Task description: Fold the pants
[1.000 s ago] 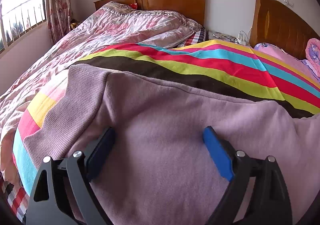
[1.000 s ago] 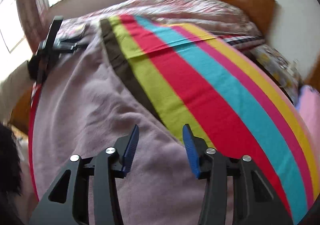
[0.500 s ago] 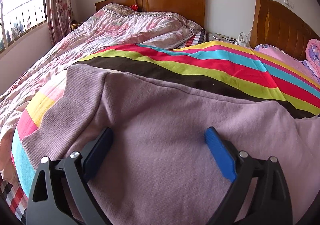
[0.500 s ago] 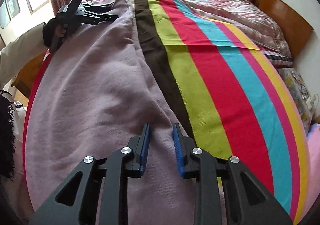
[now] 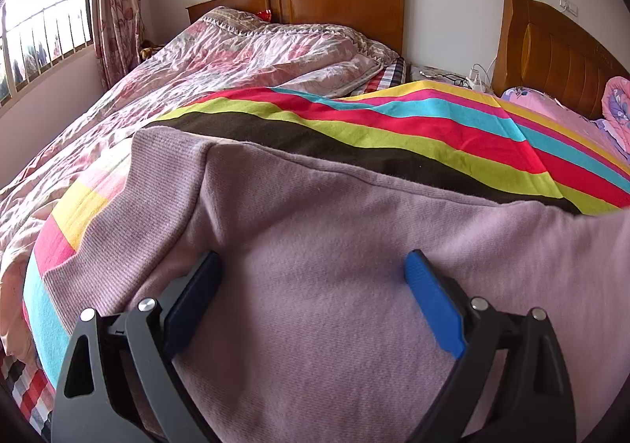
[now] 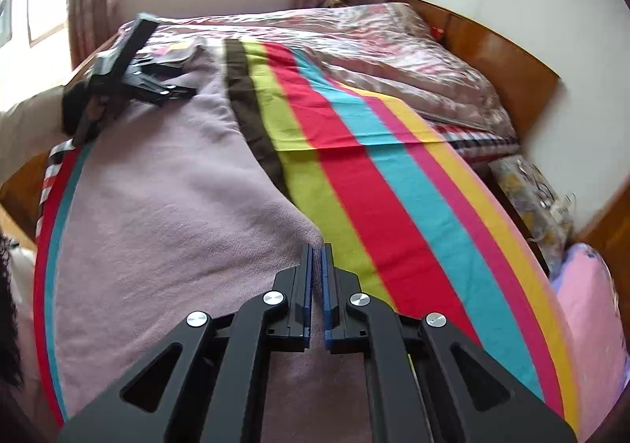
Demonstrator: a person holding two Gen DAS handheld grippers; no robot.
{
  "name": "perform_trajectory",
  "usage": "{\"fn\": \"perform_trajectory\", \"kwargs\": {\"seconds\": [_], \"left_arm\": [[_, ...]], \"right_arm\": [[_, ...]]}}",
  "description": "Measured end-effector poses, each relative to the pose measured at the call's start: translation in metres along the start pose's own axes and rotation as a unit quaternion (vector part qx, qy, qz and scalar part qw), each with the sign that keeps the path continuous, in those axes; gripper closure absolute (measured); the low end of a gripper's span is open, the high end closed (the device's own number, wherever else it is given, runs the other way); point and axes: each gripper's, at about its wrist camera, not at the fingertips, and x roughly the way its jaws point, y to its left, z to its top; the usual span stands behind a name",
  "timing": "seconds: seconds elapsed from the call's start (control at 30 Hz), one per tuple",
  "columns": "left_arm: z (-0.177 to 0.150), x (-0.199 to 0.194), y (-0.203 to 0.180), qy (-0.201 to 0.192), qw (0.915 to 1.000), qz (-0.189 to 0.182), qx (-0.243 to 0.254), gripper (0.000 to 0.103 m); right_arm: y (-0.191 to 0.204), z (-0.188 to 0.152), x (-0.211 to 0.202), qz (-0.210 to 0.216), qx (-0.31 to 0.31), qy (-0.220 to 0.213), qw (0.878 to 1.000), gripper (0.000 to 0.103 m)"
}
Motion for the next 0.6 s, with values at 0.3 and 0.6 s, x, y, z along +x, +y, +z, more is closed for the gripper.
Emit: {"fn": "perform_trajectory", "kwargs": {"seconds": [0.3, 0.6], "left_arm": [[0.0, -0.001, 0.001, -0.001, 1.0, -0.003, 0.002, 0.009], [-0.002, -0.004, 0.001, -0.004, 1.0, -0.001, 0.005, 0.008]], "right_arm": [[-0.02, -0.02, -0.014, 0.051, 0.124, -0.013, 0.991, 0.051], [0.076, -0.063, -0.084, 0.105, 0.167, -0.049, 0.979, 0.052]]}}
